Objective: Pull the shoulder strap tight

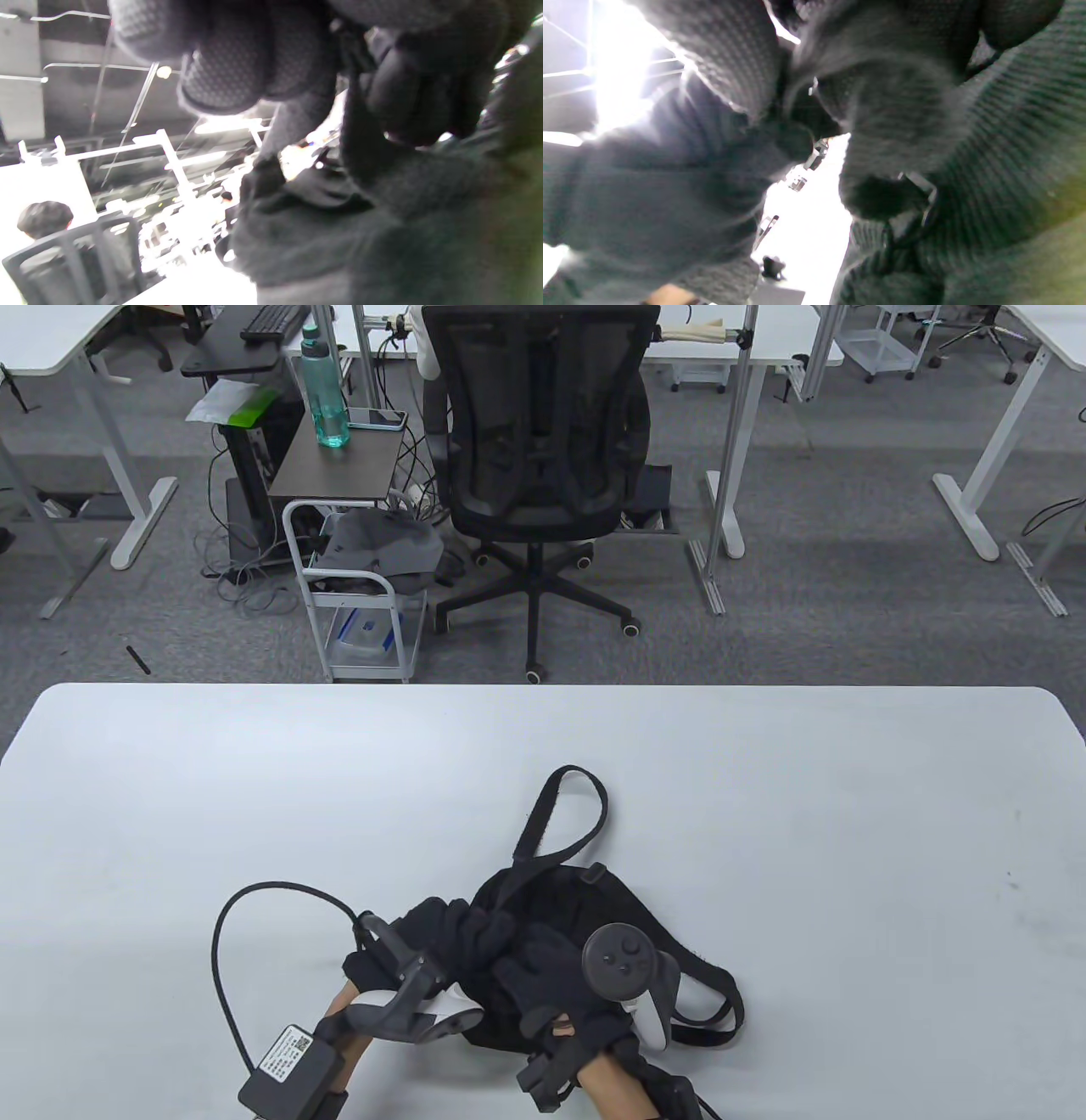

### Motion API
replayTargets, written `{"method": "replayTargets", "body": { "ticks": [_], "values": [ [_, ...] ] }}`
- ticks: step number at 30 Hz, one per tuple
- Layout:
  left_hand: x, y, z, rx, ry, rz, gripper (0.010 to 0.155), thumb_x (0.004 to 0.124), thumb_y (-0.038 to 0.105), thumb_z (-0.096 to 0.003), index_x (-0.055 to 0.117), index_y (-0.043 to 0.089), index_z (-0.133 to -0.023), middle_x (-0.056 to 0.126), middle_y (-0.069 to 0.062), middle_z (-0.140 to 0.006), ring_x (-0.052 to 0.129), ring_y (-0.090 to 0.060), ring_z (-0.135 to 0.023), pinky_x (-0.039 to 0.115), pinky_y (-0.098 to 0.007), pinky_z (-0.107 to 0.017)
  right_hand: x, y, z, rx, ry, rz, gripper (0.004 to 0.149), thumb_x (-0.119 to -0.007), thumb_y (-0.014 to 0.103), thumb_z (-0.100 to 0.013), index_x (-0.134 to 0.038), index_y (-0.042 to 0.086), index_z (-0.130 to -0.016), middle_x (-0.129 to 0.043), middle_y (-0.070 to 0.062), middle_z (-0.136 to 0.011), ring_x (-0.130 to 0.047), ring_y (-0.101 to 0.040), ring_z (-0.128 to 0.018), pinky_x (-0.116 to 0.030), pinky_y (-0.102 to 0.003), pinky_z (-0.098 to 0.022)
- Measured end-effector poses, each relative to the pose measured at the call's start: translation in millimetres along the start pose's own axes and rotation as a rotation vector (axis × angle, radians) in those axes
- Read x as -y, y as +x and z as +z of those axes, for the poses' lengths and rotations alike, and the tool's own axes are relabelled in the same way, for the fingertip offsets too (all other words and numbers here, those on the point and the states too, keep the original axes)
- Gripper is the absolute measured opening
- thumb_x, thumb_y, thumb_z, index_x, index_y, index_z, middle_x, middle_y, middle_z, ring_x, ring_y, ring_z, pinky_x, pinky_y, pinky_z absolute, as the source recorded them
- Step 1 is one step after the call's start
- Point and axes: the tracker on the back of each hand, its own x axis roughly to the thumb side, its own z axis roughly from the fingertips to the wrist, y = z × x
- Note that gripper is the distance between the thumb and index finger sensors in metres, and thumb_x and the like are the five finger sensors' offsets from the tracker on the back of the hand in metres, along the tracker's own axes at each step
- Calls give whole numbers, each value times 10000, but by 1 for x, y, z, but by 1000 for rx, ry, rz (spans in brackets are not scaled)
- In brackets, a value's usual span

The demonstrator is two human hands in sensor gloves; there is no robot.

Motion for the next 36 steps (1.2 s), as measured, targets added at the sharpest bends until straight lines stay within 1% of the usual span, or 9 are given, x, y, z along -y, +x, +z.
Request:
{"method": "replayTargets", "body": {
  "ticks": [4, 10, 20, 23, 25, 27, 29, 32, 36],
  "values": [
    [-2, 10, -2, 46, 3, -65, 638, 631, 479, -291, 636, 345, -914, 954, 126, -654, 999, -100, -559, 842, -268, -424, -2, 2, 1, 13, -8, 22, 391, -824, 292, -436, -980, -43, -565, -824, -284, -891, -847, -545, -741, -682, -664, -530],
    [9, -2, 0, -2, -4, 33, 639, 628, 467, -278, 628, 400, -913, 953, 136, -649, 989, -110, -570, 832, -285, -431, -4, 6, -1, 0, 20, -5, 382, -810, 259, -435, -989, -71, -505, -847, -285, -870, -873, -532, -723, -703, -651, -524],
    [19, -20, 4, -74, -48, 3, 635, 640, 462, -282, 637, 391, -912, 958, 136, -645, 994, -110, -566, 835, -284, -427, -4, 8, 2, 2, 50, 6, 383, -832, 262, -430, -1003, -71, -513, -894, -265, -832, -911, -514, -686, -728, -640, -505],
    [11, -15, 6, -21, -13, -75, 633, 643, 466, -293, 647, 340, -913, 968, 120, -627, 1008, -108, -535, 848, -271, -400, -1, 5, 3, -13, 69, 47, 426, -861, 296, -426, -987, -76, -593, -868, -282, -853, -892, -530, -698, -713, -649, -509],
    [6, -10, 6, -7, 4, -48, 635, 643, 467, -295, 647, 330, -915, 968, 113, -629, 1006, -114, -535, 845, -275, -402, 1, 4, 2, -6, 50, 47, 500, -867, 364, -428, -958, -76, -649, -842, -289, -872, -879, -531, -709, -710, -646, -513],
    [-1, -1, 3, 22, 30, -37, 636, 646, 467, -294, 648, 327, -914, 968, 108, -628, 1005, -118, -535, 844, -278, -402, 1, 3, 1, -1, 32, 32, 519, -843, 399, -439, -960, -63, -646, -855, -282, -863, -892, -519, -700, -719, -639, -508],
    [-7, 9, -1, 58, 60, -70, 635, 643, 471, -294, 654, 322, -911, 972, 109, -620, 1010, -114, -524, 848, -275, -397, 0, 4, 2, 2, 19, 17, 460, -837, 348, -435, -973, -53, -616, -879, -278, -840, -909, -516, -680, -727, -638, -499],
    [-5, 11, -1, 65, 48, -58, 639, 635, 473, -293, 644, 323, -914, 964, 114, -625, 1006, -110, -528, 846, -273, -399, 1, 4, 4, 6, 10, 25, 390, -830, 293, -435, -992, -43, -550, -926, -271, -792, -948, -494, -641, -753, -627, -480],
    [6, 3, -1, 34, -5, -10, 645, 576, 470, -288, 573, 387, -928, 940, 125, -650, 982, -113, -562, 828, -285, -427, -4, 7, 2, -8, 51, 7, 386, -803, 271, -444, -996, -55, -519, -960, -258, -745, -984, -468, -594, -782, -612, -454]
  ]
}}
